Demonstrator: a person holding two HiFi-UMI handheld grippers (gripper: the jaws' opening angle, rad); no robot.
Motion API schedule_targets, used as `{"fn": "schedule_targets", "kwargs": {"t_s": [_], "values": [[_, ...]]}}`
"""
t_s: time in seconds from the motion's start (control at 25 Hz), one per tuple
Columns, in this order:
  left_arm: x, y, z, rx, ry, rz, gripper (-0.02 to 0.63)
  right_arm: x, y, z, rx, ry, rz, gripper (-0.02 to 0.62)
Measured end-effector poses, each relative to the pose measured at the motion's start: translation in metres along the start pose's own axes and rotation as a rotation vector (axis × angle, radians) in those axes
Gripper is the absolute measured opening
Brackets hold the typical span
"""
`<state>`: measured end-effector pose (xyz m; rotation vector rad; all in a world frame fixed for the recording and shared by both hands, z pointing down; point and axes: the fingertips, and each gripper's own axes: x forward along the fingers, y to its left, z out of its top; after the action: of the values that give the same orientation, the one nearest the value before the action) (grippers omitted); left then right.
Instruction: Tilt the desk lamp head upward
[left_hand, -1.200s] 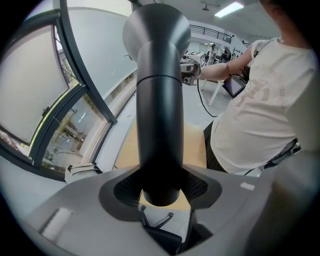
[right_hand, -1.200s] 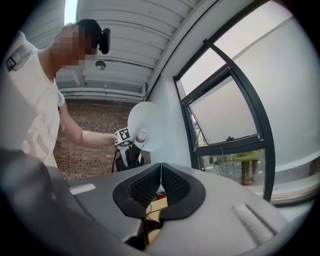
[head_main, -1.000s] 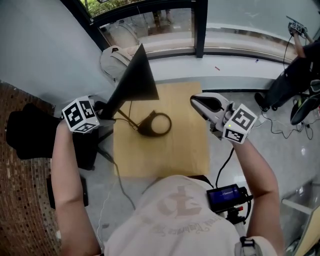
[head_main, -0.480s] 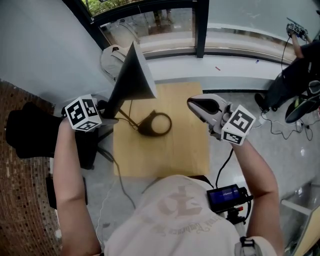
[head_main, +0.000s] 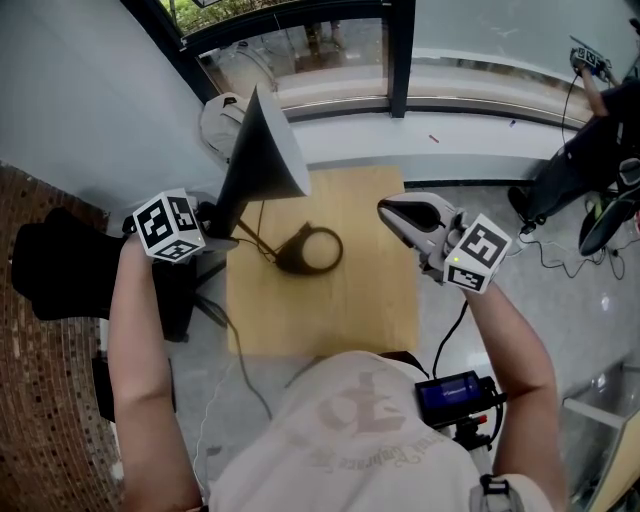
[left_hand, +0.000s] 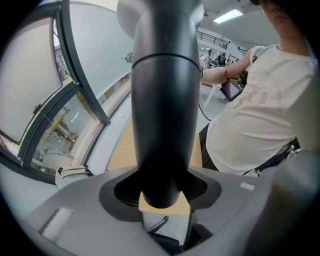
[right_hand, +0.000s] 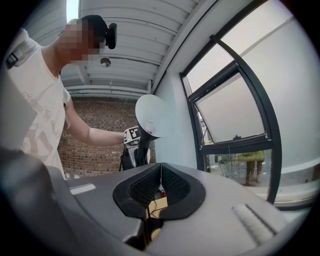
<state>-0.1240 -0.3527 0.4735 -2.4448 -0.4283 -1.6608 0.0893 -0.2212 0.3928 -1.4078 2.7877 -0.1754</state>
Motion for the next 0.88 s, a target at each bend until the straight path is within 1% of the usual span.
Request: {"fn": "schedule_targets", "kwargs": {"t_s": [0.12, 0.28, 0.4, 0.52, 0.6, 0.72, 0.88], "values": [[0.003, -0.004, -0.003, 0.005, 0.002, -0.013, 0.215, -0.003, 0.0, -0.004, 0.003, 0.0, -0.016, 0.015], [-0.026, 0.01, -0.016, -0.019, 0.034, 0.04, 0.215, 0.02, -0.009, 0.006, -0.026, -0.034, 0.011, 0.017], [-0.029, 0.017, -0.005, -0.022, 0.012, 0.041, 0.215, 0.023, -0.006, 0.012, -0.025, -0.005, 0.011, 0.015], [-0.013, 0.012, 0.005, -0.01, -0.009, 0.037, 0.216, 0.014, -0.001, 0.001, -0.004, 0.029, -0.007, 0.015], [-0.007, 0.011, 0.003, 0.009, -0.047, 0.051, 0.216, 0.014, 0.002, -0.006, 0.004, 0.031, -0.022, 0.015], [-0.003, 0.015, -0.006, 0.029, -0.143, 0.11, 0.218, 0.021, 0.009, -0.007, 0.001, 0.032, -0.029, 0.015], [0.011, 0.021, -0.014, 0.043, -0.211, 0.242, 0.21, 0.022, 0.016, -0.006, -0.021, 0.057, -0.025, 0.014]]}}
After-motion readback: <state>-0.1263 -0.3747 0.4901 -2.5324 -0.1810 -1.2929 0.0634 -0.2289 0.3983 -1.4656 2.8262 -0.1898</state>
